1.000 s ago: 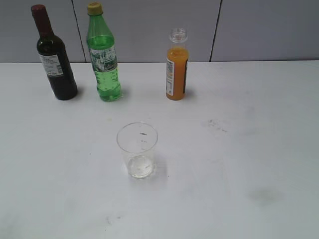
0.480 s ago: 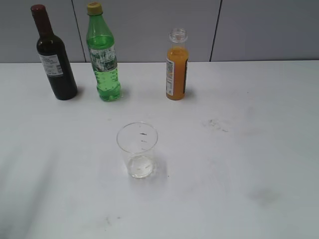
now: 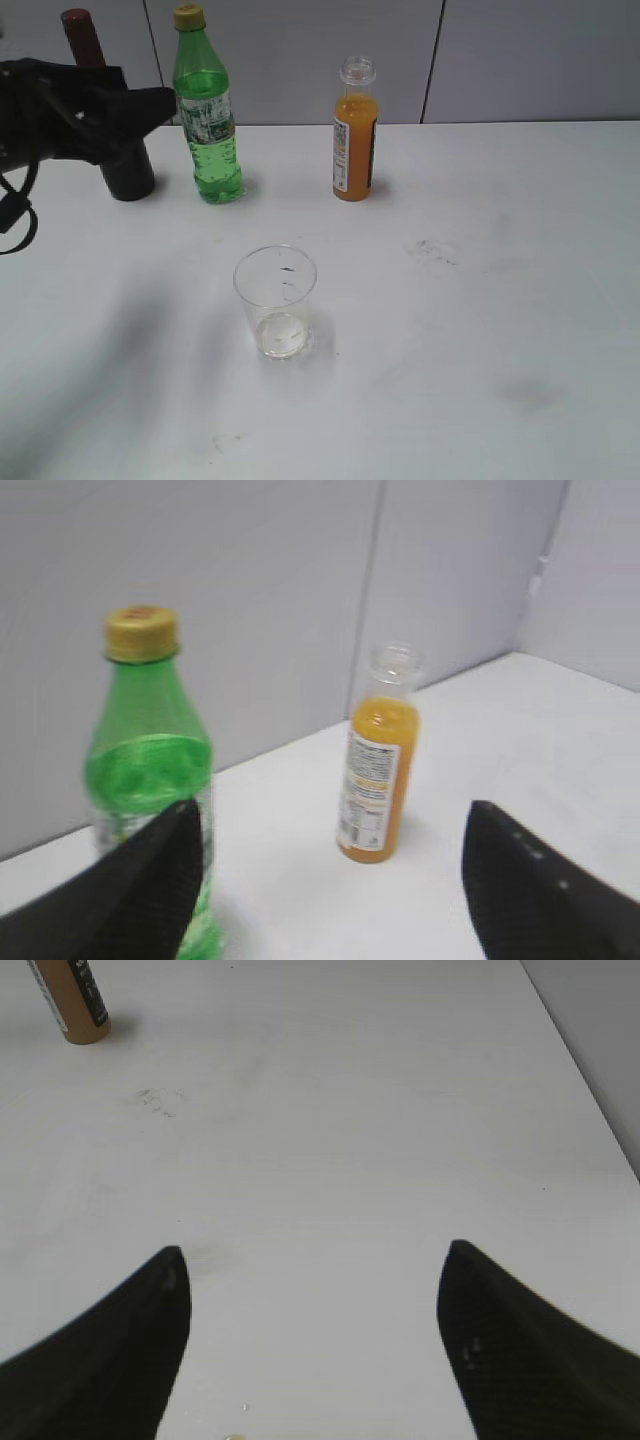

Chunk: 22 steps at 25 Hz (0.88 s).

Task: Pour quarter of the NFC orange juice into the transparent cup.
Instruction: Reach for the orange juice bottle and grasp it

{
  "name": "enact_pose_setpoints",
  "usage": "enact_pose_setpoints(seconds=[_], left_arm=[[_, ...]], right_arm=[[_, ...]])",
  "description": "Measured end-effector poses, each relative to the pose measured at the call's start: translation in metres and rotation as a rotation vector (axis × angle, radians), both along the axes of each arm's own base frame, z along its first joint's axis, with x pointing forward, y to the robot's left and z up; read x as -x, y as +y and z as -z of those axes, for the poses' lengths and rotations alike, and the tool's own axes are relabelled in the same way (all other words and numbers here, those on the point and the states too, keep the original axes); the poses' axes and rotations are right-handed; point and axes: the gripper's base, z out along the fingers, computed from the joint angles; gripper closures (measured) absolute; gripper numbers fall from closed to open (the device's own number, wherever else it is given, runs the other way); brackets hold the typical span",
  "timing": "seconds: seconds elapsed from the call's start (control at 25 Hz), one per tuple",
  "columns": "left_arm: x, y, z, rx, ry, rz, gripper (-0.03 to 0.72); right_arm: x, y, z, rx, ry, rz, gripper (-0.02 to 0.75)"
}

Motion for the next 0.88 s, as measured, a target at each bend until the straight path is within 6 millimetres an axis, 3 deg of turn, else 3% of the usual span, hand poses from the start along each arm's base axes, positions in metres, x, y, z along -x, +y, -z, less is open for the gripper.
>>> enact_pose_setpoints(seconds=[0.36,0.68,0.88], left_arm=[[-0.065,-0.041,0.016,-0.1,-0.001,0.354,0.092],[-0.101,-0.083,0.057,-0.071,0.026,0.481,0.093],[-0.123,-0.107,0.082,-0.116,0.052,0.472,0.094]], right_arm=[[0.0,0.0,0.0,0.0,0.0,0.0,0.148],[0.0,0.0,0.0,0.0,0.0,0.0,0.148],[0.0,0.0,0.0,-0.001,0.0,0.001,0.148]])
